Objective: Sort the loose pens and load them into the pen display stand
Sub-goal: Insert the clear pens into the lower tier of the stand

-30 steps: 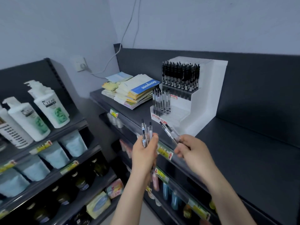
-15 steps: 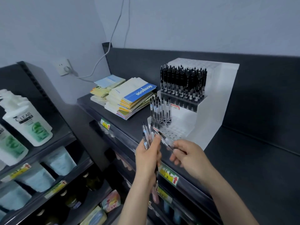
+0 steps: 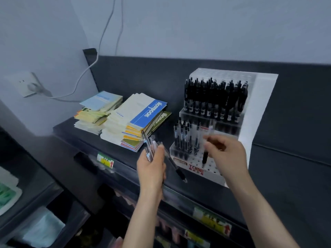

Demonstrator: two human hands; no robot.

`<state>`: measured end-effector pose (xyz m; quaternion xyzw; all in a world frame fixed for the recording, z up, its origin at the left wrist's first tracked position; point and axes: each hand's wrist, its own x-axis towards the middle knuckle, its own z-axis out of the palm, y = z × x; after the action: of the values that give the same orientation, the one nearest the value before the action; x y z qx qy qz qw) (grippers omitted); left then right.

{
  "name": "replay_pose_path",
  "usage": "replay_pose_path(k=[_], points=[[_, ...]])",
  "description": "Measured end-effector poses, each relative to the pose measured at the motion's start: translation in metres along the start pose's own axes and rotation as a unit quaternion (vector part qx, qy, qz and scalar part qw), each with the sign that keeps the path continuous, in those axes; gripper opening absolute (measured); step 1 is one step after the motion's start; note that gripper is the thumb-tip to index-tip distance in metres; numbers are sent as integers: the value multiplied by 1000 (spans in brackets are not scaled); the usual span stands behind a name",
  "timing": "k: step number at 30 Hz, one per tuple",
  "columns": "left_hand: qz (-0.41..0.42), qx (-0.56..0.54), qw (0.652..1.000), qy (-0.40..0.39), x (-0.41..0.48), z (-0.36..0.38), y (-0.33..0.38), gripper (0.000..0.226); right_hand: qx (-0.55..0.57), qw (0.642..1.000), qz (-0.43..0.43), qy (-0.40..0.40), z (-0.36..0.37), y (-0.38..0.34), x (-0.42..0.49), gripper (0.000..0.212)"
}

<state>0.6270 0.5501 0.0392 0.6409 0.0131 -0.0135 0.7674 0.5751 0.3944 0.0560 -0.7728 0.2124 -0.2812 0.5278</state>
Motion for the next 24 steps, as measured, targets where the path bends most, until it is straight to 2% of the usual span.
replay_pose_path(k=[2, 5, 9, 18, 24], points=[[4, 11, 1000, -24, 16, -5, 1, 21, 20, 998, -3, 61, 9, -5, 6, 19], [25, 22, 997, -67, 38, -13, 0, 24, -19, 988, -29, 149, 25, -8, 12, 16], [18, 39, 992, -115, 64, -22, 2, 23, -48, 977, -13, 208, 48, -9, 16, 15], [5, 42, 978, -203, 90, -25, 4, 26, -250, 946, 85, 191, 76, 5, 17, 11], [-11, 40, 976, -216, 95, -21, -2, 25, -292, 931, 111, 187, 79, 8, 15, 12]])
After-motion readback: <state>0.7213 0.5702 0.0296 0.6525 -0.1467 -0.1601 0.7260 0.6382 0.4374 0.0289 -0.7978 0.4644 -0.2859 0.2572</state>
